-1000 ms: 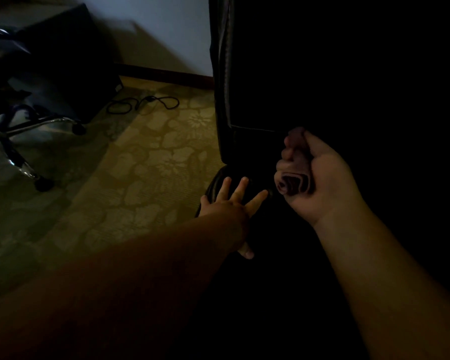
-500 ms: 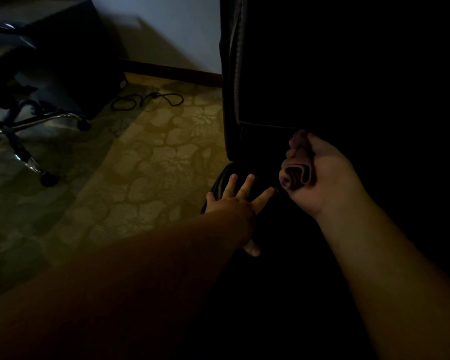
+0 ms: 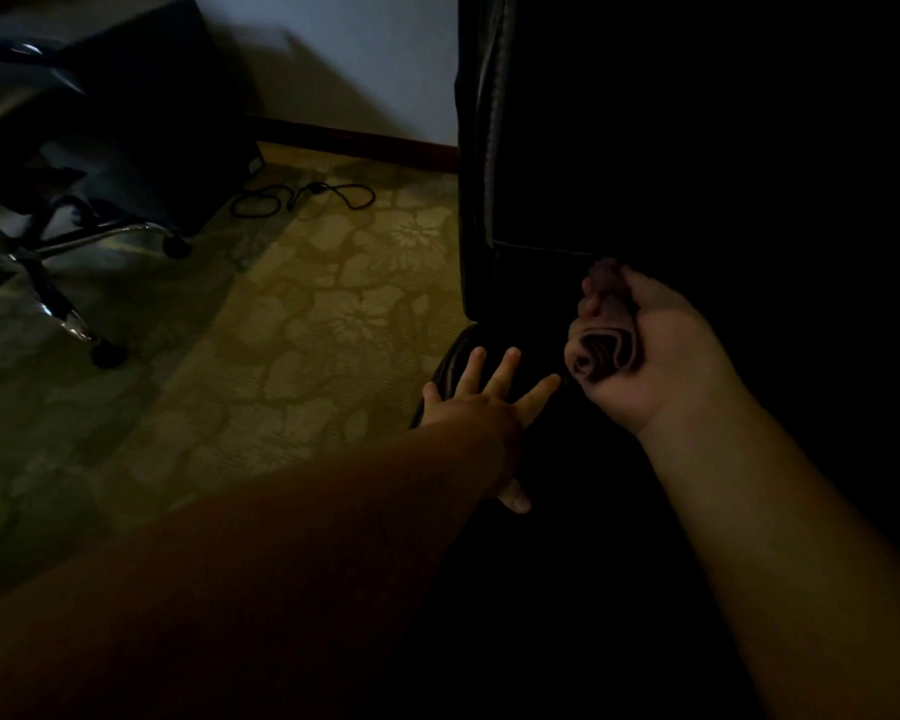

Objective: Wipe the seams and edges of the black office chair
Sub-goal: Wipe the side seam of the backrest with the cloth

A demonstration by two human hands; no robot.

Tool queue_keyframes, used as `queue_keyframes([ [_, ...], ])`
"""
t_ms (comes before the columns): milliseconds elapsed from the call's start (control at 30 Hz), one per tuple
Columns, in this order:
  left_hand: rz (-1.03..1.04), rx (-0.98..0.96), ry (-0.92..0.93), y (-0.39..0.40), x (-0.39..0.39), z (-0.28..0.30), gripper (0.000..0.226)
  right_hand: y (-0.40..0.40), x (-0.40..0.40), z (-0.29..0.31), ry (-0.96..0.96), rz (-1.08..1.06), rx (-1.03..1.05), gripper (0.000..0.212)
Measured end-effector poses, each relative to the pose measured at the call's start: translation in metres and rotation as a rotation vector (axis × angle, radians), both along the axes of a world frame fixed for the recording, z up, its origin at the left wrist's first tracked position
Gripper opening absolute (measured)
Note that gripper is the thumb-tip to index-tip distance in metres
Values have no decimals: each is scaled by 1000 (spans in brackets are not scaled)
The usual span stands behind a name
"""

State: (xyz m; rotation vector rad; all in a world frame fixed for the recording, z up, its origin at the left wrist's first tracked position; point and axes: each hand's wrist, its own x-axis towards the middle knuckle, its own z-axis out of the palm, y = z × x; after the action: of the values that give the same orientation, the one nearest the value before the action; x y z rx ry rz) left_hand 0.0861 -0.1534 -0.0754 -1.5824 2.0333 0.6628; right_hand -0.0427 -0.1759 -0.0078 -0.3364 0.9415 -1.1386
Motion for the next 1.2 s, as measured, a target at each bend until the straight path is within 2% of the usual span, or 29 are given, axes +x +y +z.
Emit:
queue_keyframes([
  [67, -6, 5, -1, 0, 0, -1, 139, 0, 0, 1, 12, 6, 9, 30],
  [167, -8, -1, -7, 1, 0, -2, 140, 3, -3, 5, -91, 105, -49, 32],
  [333, -12, -3, 3, 0, 0, -2, 140, -3, 3, -3, 41, 4, -13, 28],
  [433, -15, -20, 0, 2, 0, -1, 138, -2, 0, 0, -30, 112, -69, 28],
  [600, -4, -23, 2, 3, 0, -1, 138, -6, 7, -9, 146, -9, 7, 27],
  [733, -15, -29, 6, 3, 0, -2, 138, -4, 7, -7, -43, 67, -44, 27],
  [800, -14, -30, 9, 1, 1, -2, 139, -6, 11, -6, -38, 50, -22, 27],
  [900, -6, -26, 14, 3, 1, -4, 140, -9, 15, -9, 68, -9, 50, 27],
  [1033, -5, -23, 40, 2, 2, -4, 140, -7, 11, -5, -56, 110, -32, 27],
  [1100, -4, -17, 45, 1, 2, -3, 141, -9, 13, -5, -8, 77, -23, 25],
  [1200, 0, -5, 45, 2, 2, -4, 141, -11, 19, -8, 163, -3, 38, 25],
])
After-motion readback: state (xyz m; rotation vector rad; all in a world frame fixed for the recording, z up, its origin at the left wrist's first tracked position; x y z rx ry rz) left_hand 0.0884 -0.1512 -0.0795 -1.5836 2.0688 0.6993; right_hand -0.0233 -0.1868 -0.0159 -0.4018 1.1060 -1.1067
